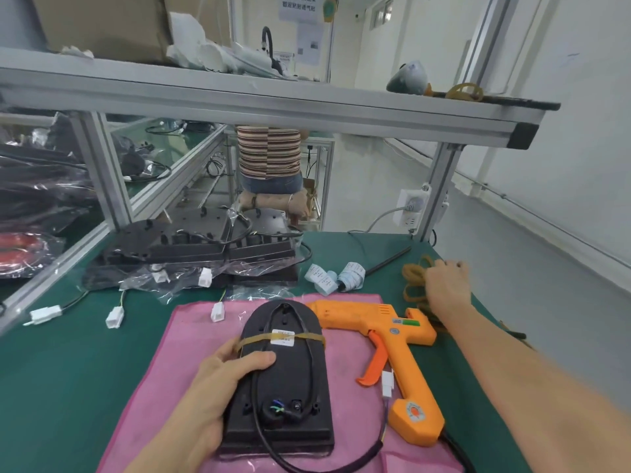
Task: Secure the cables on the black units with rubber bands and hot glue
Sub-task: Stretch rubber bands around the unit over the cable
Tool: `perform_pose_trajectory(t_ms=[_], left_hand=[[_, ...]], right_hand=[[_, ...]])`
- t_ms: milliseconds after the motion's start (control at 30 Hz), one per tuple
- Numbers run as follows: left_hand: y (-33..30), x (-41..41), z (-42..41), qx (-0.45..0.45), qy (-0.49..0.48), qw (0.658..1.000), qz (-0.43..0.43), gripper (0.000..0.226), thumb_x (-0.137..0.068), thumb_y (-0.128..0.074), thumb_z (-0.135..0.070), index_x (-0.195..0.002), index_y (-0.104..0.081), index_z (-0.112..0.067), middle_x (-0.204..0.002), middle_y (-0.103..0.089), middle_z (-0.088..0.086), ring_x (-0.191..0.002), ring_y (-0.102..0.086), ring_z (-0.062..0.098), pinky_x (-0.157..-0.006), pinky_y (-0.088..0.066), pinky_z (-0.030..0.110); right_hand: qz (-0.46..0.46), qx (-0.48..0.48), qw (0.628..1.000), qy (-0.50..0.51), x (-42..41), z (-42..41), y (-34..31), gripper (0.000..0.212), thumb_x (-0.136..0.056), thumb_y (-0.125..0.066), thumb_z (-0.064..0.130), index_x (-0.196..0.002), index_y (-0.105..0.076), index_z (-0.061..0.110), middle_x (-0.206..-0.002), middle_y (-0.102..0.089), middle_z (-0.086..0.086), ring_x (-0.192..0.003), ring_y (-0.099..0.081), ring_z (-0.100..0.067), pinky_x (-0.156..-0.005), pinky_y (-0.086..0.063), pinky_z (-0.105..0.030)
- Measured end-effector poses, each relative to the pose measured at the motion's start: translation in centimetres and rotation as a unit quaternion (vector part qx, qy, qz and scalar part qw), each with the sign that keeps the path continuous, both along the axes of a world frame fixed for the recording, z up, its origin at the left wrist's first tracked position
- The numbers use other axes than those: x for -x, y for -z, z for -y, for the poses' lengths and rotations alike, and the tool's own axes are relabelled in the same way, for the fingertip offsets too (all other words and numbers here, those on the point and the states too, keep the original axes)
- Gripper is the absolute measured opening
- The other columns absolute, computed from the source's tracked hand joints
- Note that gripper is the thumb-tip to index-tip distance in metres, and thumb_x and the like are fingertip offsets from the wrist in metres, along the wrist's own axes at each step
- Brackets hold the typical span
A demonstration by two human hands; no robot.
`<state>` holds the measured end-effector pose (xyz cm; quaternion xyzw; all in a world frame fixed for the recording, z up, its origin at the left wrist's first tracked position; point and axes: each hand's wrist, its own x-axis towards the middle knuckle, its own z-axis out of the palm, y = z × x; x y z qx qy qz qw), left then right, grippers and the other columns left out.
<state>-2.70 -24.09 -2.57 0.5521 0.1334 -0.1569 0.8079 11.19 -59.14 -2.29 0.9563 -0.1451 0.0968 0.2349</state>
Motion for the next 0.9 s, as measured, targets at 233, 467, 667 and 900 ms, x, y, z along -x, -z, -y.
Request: perform_pose_trajectory(t_ms=[233, 467, 667, 900], left_hand=[[0.4, -0.3, 0.3, -0.098, -0.024, 0.995, 0.025, 0.023, -0.08, -0.072, -0.004, -0.102, -0.065, -0.007, -0.085, -0.075, 0.016, -0.073, -0.073, 0.032, -0.059, -0.06, 0.038], [0.4, -0.2, -0.3, -0.56, -0.065, 0.799, 0.207, 0.044, -0.084, -0.071, -0.035, -0.124, -0.061, -0.02, -0.123, -0.054, 0.005, -0.118, -0.047, 0.026, -0.096, -0.04, 0.038], [-0.4, 0.7, 0.5, -0.345, 0.032, 0.821, 0.454, 0.063, -0.082, -0.058, 0.007, -0.123, -0.06, -0.041, -0.117, -0.063, -0.019, -0.117, -0.051, 0.003, -0.099, -0.035, 0.013], [-0.7, 0.3, 0.4, -0.261, -0.002, 0.864, 0.431, 0.045, -0.085, -0.063, 0.009, -0.083, -0.076, -0.033, -0.087, -0.07, 0.003, -0.083, -0.065, 0.014, -0.079, -0.049, 0.029]], right_hand=[[0.264, -0.461, 0.844, -0.076, 2.9, -4.6, -3.1, 0.021, -0.093, -0.052, 0.024, -0.083, -0.063, 0.01, -0.086, -0.061, -0.009, -0.082, -0.056, -0.029, -0.077, -0.045, -0.04], [0.065, -0.747, 0.633, -0.191, 11.8, -15.1, -4.7, 0.025, -0.085, -0.051, 0.013, -0.064, -0.058, 0.001, -0.067, -0.054, -0.003, -0.066, -0.048, -0.011, -0.067, -0.042, -0.024], [-0.06, -0.816, 0.515, -0.256, 15.3, -19.3, -3.4, 0.021, -0.087, -0.049, 0.009, -0.068, -0.058, 0.008, -0.069, -0.058, -0.007, -0.072, -0.053, -0.019, -0.078, -0.045, -0.036], [-0.106, -0.896, 0.295, -0.313, 16.4, -19.6, -2.6, 0.022, -0.079, -0.038, 0.011, -0.071, -0.058, 0.009, -0.056, -0.052, -0.003, -0.063, -0.054, -0.019, -0.072, -0.046, -0.026]])
